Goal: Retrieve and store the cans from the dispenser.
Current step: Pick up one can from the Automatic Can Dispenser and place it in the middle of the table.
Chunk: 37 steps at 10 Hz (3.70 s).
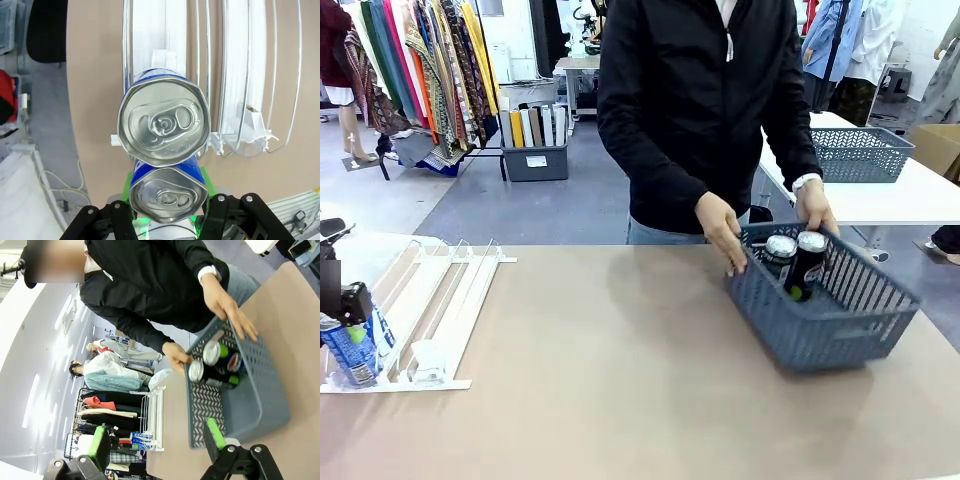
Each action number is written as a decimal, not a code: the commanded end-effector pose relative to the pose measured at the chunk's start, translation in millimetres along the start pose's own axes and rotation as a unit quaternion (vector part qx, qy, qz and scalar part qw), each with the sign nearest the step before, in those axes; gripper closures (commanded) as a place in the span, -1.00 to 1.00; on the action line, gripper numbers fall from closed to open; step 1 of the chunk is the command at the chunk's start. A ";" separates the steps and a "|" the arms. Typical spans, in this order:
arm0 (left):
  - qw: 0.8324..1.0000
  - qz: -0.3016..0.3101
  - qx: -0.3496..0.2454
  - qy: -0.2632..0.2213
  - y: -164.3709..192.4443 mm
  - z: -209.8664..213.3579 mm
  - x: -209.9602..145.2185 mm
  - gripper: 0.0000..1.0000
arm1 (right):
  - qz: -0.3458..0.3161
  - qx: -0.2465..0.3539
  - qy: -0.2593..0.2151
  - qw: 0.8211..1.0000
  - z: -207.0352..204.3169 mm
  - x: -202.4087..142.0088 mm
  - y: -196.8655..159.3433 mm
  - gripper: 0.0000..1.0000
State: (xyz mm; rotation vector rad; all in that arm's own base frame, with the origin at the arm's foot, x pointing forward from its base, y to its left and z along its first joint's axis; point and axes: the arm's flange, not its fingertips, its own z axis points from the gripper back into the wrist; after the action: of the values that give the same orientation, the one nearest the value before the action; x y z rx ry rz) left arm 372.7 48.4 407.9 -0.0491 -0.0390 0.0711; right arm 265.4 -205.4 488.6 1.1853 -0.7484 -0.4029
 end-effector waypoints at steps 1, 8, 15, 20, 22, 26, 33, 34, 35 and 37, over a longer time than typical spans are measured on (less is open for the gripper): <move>1.000 0.009 0.012 -0.013 -5.9 -4.7 -6.5 1.00 | 0.012 0.012 -0.009 1.000 -2.1 3.5 0.8 -1.00; 0.998 0.002 -0.003 -0.068 -11.6 126.6 -52.2 1.00 | 0.012 0.012 -0.009 1.000 -2.1 3.5 0.8 -1.00; 0.982 0.071 -0.145 -0.101 -3.2 239.0 -80.8 1.00 | 0.012 0.012 -0.009 1.000 -2.1 3.5 0.8 -1.00; 0.990 0.048 -0.097 -0.092 -8.1 241.5 -91.0 1.00 | 0.012 0.012 -0.009 1.000 -2.1 3.5 0.8 -1.00; 0.988 0.025 -0.111 -0.099 -50.4 235.6 -67.6 1.00 | 0.012 0.012 -0.009 1.000 -2.1 3.5 0.8 -1.00; 0.982 -0.122 -0.092 -0.113 -259.4 199.0 -22.9 1.00 | 0.012 0.012 -0.009 1.000 -2.1 3.5 0.8 -1.00; 0.924 -0.368 0.026 -0.104 -460.9 3.2 -27.7 1.00 | 0.012 0.012 -0.009 1.000 -2.1 3.5 0.8 -1.00; 0.922 -0.368 0.042 -0.110 -465.3 -12.3 -25.6 1.00 | 0.012 0.012 -0.009 1.000 -2.1 3.5 0.8 -1.00; 0.921 -0.371 0.051 -0.104 -468.6 -18.4 -28.2 1.00 | 0.012 0.012 -0.009 1.000 -2.1 3.5 0.8 -1.00; 0.925 -0.370 0.033 -0.076 -472.3 -21.9 -22.5 1.00 | 0.012 0.012 -0.009 1.000 -2.1 3.5 0.8 -1.00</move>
State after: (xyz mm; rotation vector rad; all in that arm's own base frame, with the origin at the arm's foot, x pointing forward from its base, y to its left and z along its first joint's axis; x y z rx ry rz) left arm 379.3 -418.7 399.2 0.0514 -0.2146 -0.7141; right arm 265.3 -205.6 488.6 1.1849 -0.7484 -0.4033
